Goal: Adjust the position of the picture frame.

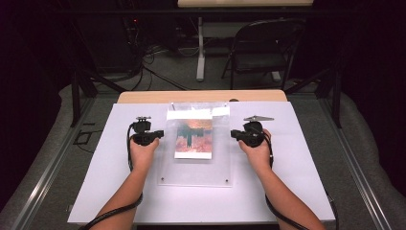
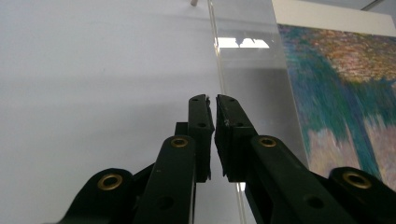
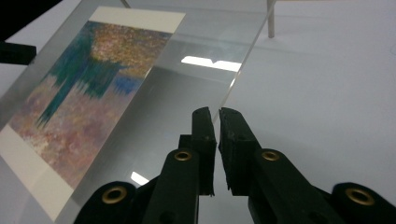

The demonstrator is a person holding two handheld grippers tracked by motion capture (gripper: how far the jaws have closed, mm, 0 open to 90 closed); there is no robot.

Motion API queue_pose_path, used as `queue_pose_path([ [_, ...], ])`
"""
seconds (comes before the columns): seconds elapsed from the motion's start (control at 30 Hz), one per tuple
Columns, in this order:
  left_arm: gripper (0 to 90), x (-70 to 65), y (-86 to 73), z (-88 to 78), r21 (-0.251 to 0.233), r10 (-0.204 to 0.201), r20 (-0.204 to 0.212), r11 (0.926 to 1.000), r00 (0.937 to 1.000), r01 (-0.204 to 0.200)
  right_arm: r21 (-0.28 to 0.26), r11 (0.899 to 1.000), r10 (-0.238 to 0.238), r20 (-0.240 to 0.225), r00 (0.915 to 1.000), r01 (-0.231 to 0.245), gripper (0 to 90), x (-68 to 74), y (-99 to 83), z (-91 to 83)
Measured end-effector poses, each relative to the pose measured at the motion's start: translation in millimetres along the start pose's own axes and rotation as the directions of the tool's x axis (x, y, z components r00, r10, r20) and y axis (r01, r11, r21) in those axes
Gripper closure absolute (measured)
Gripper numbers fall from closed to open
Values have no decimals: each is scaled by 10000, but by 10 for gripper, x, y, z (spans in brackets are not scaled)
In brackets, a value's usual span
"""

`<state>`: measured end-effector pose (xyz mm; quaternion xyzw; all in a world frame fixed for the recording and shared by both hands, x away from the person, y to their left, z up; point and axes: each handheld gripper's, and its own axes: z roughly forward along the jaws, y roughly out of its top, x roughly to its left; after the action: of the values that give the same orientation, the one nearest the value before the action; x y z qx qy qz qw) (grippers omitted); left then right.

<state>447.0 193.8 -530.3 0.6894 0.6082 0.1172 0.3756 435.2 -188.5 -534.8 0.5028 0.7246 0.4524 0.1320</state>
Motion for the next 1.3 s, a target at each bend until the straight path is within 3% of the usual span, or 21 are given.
queue_pose_path([
  [0.17,827,-11,77,25,-108,-52,-112,9999,9999,50,-30,9999,168,135,9998,-167,779,-81,72,53],
  [0.3,757,17,193,2,-396,-450,2,9982,9990,450,-62,9995,323,327,9989,-321,699,-150,117,83],
  [0.37,724,30,237,-14,-441,-567,103,9974,9983,571,-251,9966,783,97,9969,-780,685,-189,139,82],
  [0.5,659,13,290,-12,-380,-508,111,9980,9986,512,-264,9926,1175,-322,9925,-1184,618,-211,183,82],
  [0.6,623,-11,303,-10,-390,-565,367,9976,9977,579,-287,9906,1322,-555,9897,-1340,593,-211,215,95],
  [0.73,569,-86,318,32,-199,-366,859,9991,9956,384,-296,9851,1658,-975,9813,-1694,506,-217,245,135],
  [0.8,546,-106,323,56,-31,-292,975,9996,9948,296,-160,9810,1900,-1183,9746,-1932,492,-224,254,160],
  [1.07,522,-143,344,159,24,-341,1279,9994,9912,341,446,9749,2222,-1429,9645,-2180,476,-230,216,296],
  [1.13,520,-156,351,169,26,-301,1274,9995,9914,300,557,9725,2319,-1499,9611,-2260,477,-225,206,315],
  [1.3,480,-166,366,146,110,-91,710,9999,9974,83,968,9700,2371,-1783,9550,-2228,484,-182,163,408],
])
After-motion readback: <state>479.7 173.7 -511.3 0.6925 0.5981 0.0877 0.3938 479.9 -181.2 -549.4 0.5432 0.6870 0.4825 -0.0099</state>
